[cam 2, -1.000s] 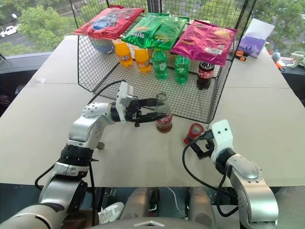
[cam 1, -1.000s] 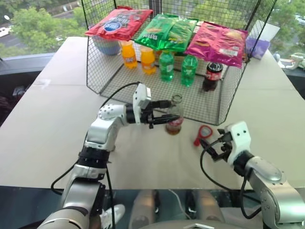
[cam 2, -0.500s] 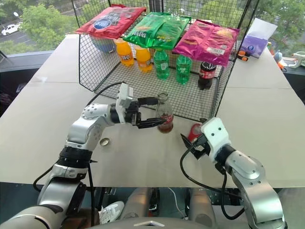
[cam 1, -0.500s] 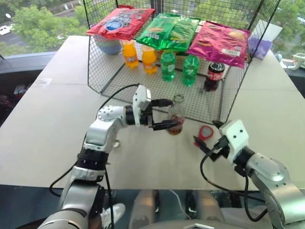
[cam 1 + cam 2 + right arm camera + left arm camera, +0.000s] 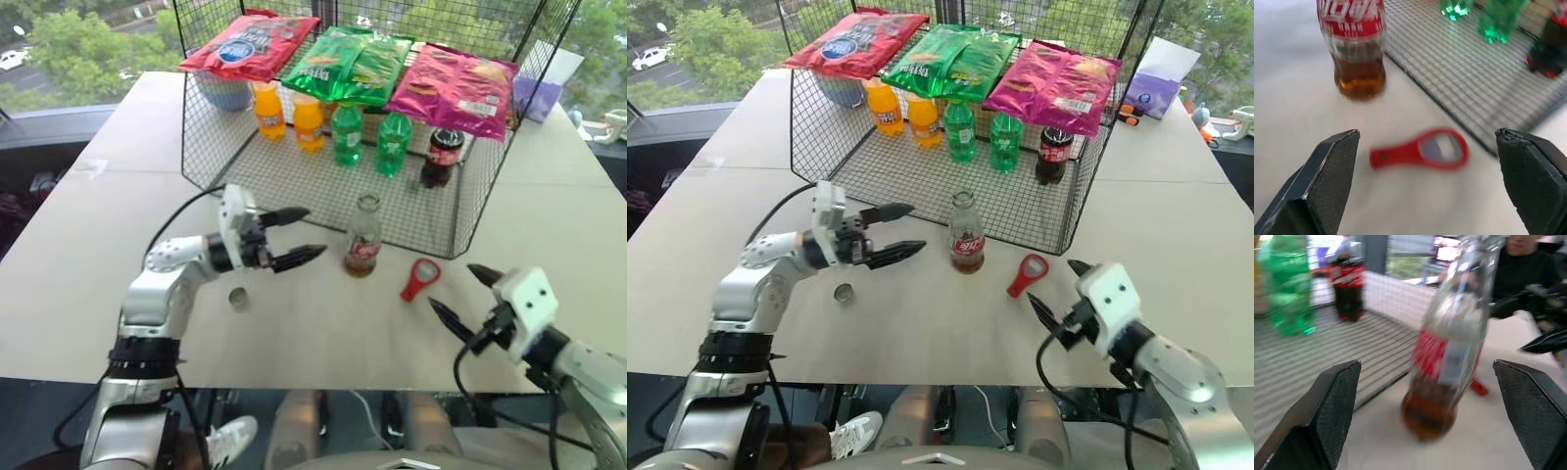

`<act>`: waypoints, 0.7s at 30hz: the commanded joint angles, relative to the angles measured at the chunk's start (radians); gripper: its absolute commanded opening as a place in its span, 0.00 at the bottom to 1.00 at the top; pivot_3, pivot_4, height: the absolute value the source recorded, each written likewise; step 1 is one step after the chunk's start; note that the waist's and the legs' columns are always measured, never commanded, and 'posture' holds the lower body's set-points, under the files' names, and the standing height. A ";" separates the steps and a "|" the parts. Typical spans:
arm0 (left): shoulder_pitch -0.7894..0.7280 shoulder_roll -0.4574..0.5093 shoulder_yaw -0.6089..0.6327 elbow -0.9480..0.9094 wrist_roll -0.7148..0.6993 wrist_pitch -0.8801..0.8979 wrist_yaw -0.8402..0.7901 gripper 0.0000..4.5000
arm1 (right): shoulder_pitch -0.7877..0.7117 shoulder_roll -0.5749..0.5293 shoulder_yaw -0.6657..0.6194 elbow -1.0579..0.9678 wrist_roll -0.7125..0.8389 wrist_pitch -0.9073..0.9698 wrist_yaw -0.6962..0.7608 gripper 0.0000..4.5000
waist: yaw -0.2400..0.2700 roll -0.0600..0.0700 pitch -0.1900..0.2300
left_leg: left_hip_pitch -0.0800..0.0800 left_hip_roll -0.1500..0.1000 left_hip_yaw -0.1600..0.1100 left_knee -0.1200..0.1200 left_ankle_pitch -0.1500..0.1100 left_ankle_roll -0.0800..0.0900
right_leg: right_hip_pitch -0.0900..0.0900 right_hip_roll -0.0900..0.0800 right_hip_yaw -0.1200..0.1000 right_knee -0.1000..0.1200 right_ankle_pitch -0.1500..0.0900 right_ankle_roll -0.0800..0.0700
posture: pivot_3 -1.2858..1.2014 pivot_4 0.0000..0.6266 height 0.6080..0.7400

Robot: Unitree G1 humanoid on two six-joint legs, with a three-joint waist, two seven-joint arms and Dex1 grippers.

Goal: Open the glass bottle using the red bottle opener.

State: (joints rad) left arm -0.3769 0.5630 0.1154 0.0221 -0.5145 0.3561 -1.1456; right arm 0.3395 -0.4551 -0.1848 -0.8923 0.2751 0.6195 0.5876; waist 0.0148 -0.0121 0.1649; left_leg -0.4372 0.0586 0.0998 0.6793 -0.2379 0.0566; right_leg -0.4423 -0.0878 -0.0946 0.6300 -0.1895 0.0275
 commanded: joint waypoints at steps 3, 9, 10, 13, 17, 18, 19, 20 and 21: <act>0.087 0.060 0.153 0.131 0.009 -0.127 0.029 0.99 | 0.186 0.044 -0.150 -0.047 0.047 -0.182 0.026 1.00 | -0.002 0.001 -0.001 | 0.001 0.000 0.000 -0.001 -0.003 -0.004 | 0.000 -0.001 0.000 -0.001 0.000 0.000 | 0.52 0.24 0.91; 0.142 0.147 0.232 0.254 0.033 -0.184 0.041 0.99 | 0.367 0.076 -0.272 0.007 0.106 -0.376 0.124 1.00 | 0.000 0.001 0.000 | 0.001 0.001 0.000 -0.003 -0.003 -0.005 | 0.000 -0.002 -0.001 -0.003 0.000 0.000 | 0.52 0.24 0.91; 0.145 0.155 0.239 0.279 0.043 -0.201 0.051 0.99 | 0.385 0.080 -0.285 0.017 0.111 -0.406 0.136 1.00 | 0.000 0.001 0.000 | 0.001 0.000 0.000 -0.003 -0.003 -0.005 | 0.000 -0.003 -0.001 -0.003 0.000 0.000 | 0.52 0.24 0.91; 0.159 0.173 0.270 0.338 0.048 -0.227 0.067 0.99 | 0.427 0.092 -0.311 0.044 0.125 -0.463 0.150 1.00 | -0.001 0.001 0.000 | 0.001 0.000 0.000 -0.004 -0.003 -0.005 | 0.000 -0.009 -0.001 -0.004 0.000 0.000 | 0.52 0.24 0.91; 0.173 0.183 0.286 0.366 0.056 -0.258 0.078 0.99 | 0.449 0.095 -0.317 0.080 0.129 -0.507 0.155 1.00 | -0.001 0.001 0.000 | 0.002 0.000 0.001 -0.007 -0.003 -0.005 | 0.000 -0.010 -0.001 -0.005 0.000 0.000 | 0.52 0.24 0.91; 0.175 0.183 0.287 0.367 0.057 -0.263 0.081 0.99 | 0.451 0.094 -0.316 0.087 0.131 -0.515 0.155 1.00 | -0.001 0.001 0.000 | 0.002 0.000 0.001 -0.008 -0.003 -0.005 | -0.001 -0.010 -0.001 -0.005 0.000 0.000 | 0.52 0.24 0.91; 0.175 0.182 0.289 0.368 0.057 -0.271 0.083 0.99 | 0.452 0.092 -0.314 0.094 0.132 -0.521 0.155 1.00 | -0.001 0.001 0.000 | 0.002 0.000 0.001 -0.008 -0.003 -0.005 | -0.001 -0.010 -0.001 -0.005 0.000 0.000 | 0.52 0.24 0.91; 0.174 0.183 0.288 0.365 0.058 -0.273 0.083 0.99 | 0.450 0.090 -0.313 0.099 0.134 -0.525 0.154 1.00 | 0.000 0.001 0.000 | 0.002 0.000 0.001 -0.009 -0.003 -0.005 | -0.001 -0.010 -0.001 -0.005 0.000 0.000 | 0.52 0.24 0.91; 0.175 0.182 0.288 0.359 0.059 -0.272 0.085 0.99 | 0.449 0.087 -0.312 0.105 0.135 -0.529 0.153 1.00 | 0.000 0.001 0.000 | 0.002 0.000 0.001 -0.009 -0.003 -0.005 | -0.001 -0.010 -0.001 -0.005 0.000 0.000 | 0.52 0.24 0.91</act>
